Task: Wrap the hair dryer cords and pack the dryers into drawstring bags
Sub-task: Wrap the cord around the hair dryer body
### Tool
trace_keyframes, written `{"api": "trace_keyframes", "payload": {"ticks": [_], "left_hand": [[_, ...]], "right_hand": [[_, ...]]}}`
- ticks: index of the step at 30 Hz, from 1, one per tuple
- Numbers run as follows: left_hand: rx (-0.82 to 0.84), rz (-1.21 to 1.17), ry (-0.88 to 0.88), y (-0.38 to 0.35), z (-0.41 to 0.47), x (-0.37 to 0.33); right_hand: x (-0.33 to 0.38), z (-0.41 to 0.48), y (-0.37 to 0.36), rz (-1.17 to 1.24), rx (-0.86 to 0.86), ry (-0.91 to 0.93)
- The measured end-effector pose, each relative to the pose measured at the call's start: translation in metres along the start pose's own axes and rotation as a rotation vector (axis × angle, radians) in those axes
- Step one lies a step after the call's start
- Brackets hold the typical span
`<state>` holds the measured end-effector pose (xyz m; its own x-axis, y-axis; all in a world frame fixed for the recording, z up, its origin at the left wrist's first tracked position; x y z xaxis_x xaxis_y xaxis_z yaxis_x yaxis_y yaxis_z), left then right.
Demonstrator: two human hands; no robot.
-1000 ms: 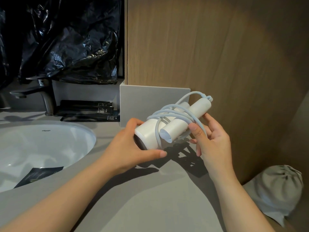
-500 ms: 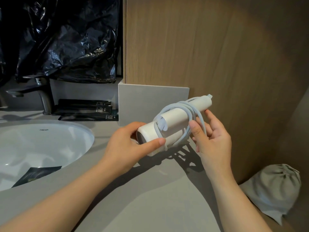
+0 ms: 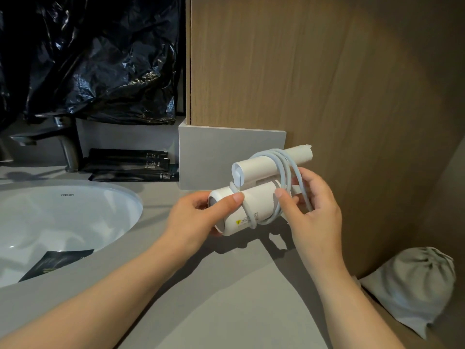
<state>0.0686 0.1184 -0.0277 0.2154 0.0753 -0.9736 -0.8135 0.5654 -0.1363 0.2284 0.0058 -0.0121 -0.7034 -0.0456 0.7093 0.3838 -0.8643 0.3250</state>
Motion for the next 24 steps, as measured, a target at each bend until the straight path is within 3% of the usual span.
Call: {"api": "trace_keyframes", "payload": {"ticks": [5, 12, 18, 24], "left_hand": [[-0.036, -0.069, 0.03, -0.002, -0.002, -0.003], [-0.081, -0.224, 0.069, 0.0, -0.003, -0.007], [0.027, -0.206, -0.001, 0.003, -0.001, -0.016], [0.077, -0.146, -0.033, 0.0, 0.0, -0.013]], "right_hand": [[0.004, -0.002, -0.005, -0.142, -0.005, 0.064], [0.011, -0.009, -0.019, -0.389, 0.266, 0.098], [0.016, -0.01, -0.026, -0.241, 0.351, 0.079], [0.004, -0.007, -0.02, -0.198, 0.257, 0.084]]}}
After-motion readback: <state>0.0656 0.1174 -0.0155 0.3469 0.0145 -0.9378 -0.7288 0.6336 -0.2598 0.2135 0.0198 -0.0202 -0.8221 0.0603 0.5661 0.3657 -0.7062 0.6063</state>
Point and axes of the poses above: each hand's wrist, its own z-axis towards the middle knuckle, its own y-axis out of the back of the hand, x = y × z, the point moved 4 cm from there along z, towards the middle knuckle, and after that the axes turned 11 degrees about -z, right-handed, at the moved point
